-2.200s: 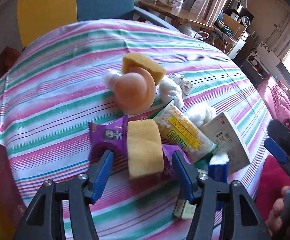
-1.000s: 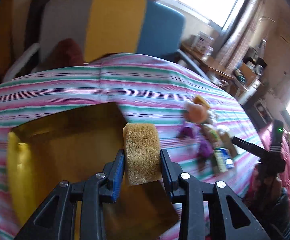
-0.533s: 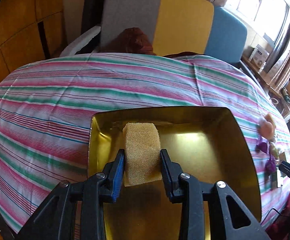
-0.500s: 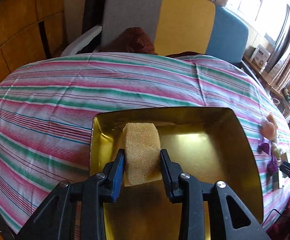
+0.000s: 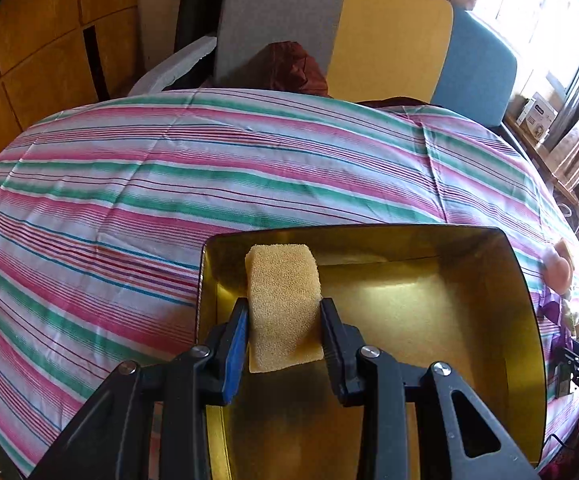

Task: Organize objects
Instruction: 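Release the sponge into the tray with the left tool while the right tool grasps a purple packet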

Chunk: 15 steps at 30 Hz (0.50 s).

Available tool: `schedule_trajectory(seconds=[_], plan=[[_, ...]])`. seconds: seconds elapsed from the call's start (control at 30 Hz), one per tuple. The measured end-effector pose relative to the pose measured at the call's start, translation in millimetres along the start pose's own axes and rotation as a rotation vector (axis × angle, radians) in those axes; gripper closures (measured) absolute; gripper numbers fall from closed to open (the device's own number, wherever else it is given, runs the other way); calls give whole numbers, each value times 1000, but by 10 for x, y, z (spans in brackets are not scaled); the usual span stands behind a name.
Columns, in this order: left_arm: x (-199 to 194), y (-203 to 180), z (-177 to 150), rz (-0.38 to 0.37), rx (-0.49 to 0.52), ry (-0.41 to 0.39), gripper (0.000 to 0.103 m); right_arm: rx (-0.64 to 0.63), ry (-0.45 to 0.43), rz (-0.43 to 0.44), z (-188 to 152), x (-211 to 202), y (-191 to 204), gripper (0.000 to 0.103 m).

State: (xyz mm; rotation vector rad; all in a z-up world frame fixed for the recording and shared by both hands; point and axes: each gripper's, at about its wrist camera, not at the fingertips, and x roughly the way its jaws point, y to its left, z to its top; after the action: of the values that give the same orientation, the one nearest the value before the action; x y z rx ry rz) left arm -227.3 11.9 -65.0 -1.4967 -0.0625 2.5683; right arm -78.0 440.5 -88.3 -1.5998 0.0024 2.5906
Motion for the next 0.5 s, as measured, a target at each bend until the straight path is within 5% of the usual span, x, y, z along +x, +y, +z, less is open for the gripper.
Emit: schedule_trajectory(seconds=[0.37, 0.5], plan=[[71, 19, 75, 56, -2, -1, 67, 8, -44, 4, 4, -60, 2, 65], [93, 31, 60, 90, -8, 10, 58, 13, -60, 13, 5, -103, -9, 65]])
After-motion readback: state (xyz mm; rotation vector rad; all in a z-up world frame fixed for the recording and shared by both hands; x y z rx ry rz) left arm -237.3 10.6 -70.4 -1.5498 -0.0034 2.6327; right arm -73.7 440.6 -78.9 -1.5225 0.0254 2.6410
